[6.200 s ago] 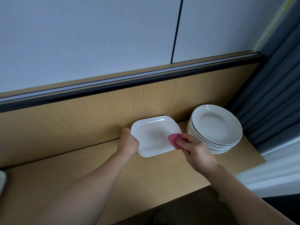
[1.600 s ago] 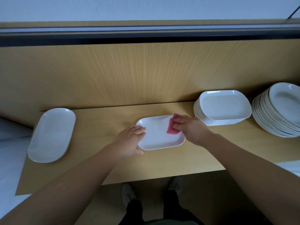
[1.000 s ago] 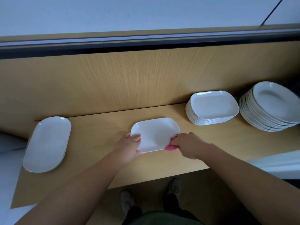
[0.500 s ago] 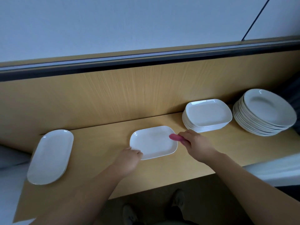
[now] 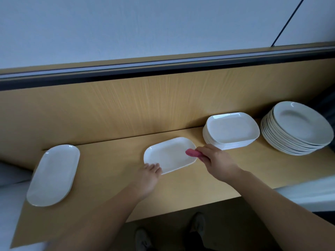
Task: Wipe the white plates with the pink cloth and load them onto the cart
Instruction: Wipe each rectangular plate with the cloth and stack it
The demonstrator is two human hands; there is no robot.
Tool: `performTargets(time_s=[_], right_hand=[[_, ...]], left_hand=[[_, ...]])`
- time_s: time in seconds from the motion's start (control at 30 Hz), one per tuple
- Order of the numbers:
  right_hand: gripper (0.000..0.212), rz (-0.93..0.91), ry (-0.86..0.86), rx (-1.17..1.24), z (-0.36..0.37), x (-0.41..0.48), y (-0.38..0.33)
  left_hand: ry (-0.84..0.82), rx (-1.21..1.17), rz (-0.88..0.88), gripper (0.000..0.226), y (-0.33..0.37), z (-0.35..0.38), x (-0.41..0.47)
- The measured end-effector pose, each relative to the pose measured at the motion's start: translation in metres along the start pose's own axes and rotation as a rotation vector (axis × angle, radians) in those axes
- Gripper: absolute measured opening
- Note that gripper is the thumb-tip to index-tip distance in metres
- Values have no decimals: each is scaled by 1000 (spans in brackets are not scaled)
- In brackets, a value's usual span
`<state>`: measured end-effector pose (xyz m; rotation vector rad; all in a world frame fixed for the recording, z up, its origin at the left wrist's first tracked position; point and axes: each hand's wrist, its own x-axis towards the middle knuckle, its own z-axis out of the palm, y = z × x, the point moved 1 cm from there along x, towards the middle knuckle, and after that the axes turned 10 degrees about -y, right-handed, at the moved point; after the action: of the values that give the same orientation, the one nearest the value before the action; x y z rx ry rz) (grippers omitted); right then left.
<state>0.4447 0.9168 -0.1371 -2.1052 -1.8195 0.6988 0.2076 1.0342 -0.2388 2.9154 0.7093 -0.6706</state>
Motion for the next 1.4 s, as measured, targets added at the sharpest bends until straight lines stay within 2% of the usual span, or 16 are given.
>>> performTargets(time_s=[0.1,0.13,0.3,0.47,0.53,0.67,0.8,0.9,1.0,1.13,1.3,1.4], right_hand=[[23,-31,63,11,-7,5,-4],[20,-43,84,12,-11,7,-7],[17,-121,142,45,-33,19,-28],[21,-152,54,53,-39,25,-52],[16,-167,-1,73,-40,27,-61],[12,-180,-68,118,-33,38,-72],[21,-168,-134,146,-22,53,-79],[22,-164,-180,212,-18,61,-88],[19,-152,-207,261,-12,71,-94],[27,-9,-235,91,14,92,-89],[47,25,-209,-30,36,102,-88],[50,59,-177,-220,41,108,-86]], left_hand=[[75,-192,-71,34,-1,-43,-8],[82,-230,-133,30,-3,-54,-8],[184,-481,-239,36,-16,-88,-19],[352,-744,-198,32,-30,-92,-33],[368,-822,-221,33,-36,-90,-36],[330,-946,-249,29,-46,-87,-38],[224,-1021,-280,31,-53,-83,-38],[70,-1132,-286,46,-56,-77,-41],[26,-1165,-248,60,-59,-70,-41],[87,-1243,-238,27,-59,-68,-40],[108,-1257,-261,24,-59,-65,-42],[107,-1231,-289,22,-59,-64,-41]])
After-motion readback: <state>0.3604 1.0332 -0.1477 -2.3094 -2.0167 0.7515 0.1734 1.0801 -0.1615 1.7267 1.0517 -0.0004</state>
